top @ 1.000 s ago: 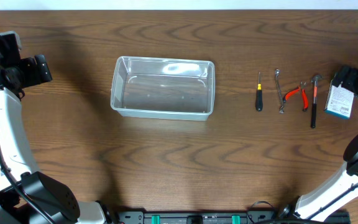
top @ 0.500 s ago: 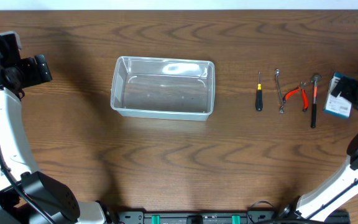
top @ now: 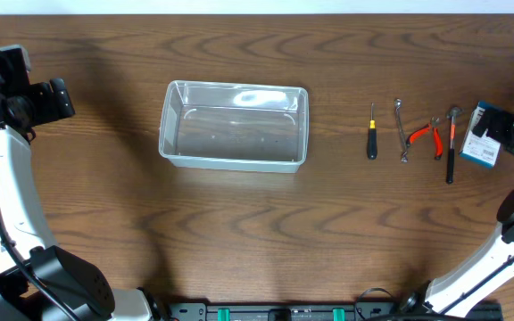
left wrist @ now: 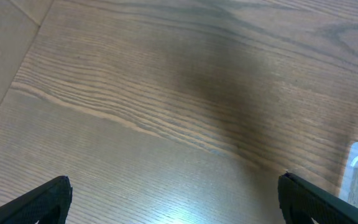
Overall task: Pack container
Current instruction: 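Lower the right gripper onto the white boxed package and grasp it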
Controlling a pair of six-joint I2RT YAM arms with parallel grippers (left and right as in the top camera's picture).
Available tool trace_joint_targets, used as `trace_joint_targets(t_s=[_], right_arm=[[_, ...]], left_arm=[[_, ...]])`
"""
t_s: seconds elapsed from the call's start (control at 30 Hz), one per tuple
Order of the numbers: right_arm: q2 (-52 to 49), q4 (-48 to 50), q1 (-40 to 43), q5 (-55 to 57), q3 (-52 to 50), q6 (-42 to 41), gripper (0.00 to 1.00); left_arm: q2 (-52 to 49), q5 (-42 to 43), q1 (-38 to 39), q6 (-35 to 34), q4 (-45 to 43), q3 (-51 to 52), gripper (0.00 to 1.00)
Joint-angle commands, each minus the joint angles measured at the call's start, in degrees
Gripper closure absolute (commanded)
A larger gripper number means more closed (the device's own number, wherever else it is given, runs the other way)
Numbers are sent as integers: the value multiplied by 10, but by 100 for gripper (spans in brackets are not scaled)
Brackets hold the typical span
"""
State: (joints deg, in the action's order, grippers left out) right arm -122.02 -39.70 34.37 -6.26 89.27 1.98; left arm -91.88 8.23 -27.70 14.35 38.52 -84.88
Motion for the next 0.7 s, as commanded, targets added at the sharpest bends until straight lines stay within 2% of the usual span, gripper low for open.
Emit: trace_joint_targets(t_s=[0.0,0.37,0.67], right_arm=[[41,3,-6,-11,-1,16,1],[35,-5,-10,-12,-2,10,1],[-11,-3,-14,-13,-2,-9,1]], left_arm=[[-4,3,-2,-3,0,-4,2],[-4,3,-2,-3,0,-4,2],[-4,3,-2,-3,0,-4,2]])
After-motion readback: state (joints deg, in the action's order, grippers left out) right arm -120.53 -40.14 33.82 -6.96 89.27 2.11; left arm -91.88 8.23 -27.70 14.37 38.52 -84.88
